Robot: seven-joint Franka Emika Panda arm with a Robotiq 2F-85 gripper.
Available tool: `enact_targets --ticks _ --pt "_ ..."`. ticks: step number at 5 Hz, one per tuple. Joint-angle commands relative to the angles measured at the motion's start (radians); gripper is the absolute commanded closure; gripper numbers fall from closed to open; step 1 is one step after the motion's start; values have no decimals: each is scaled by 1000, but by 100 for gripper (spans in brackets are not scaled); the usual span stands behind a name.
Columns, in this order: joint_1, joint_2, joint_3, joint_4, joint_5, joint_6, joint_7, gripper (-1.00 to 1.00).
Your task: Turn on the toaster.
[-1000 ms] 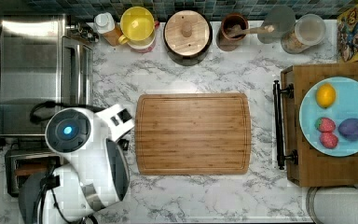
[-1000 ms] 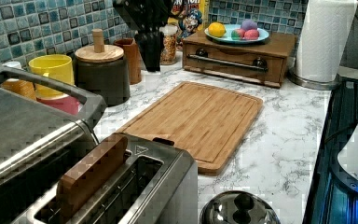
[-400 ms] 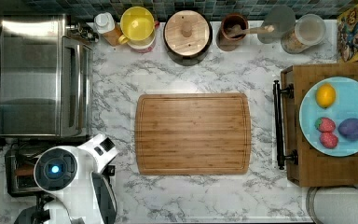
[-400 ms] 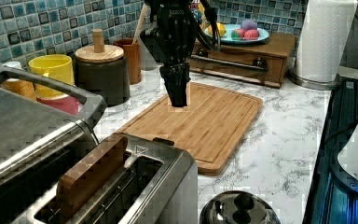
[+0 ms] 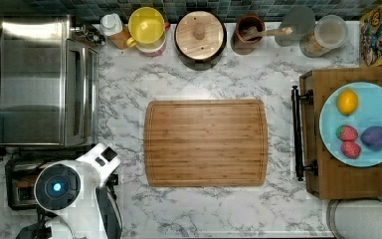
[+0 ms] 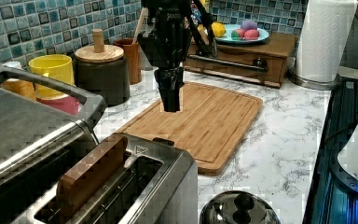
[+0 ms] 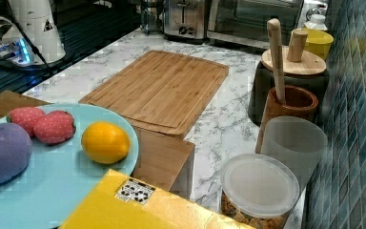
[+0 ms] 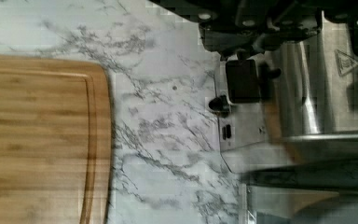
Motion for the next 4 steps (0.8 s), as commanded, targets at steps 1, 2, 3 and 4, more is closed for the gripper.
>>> enact_targets --ticks 1,2,3,4 --pt "45 59 46 -20 55 53 -53 100" --pt "96 87 -2 -23 55 89 -45 100" --pt "70 116 31 -4 5 106 7 100" --pt "65 141 43 -17 -14 146 31 100"
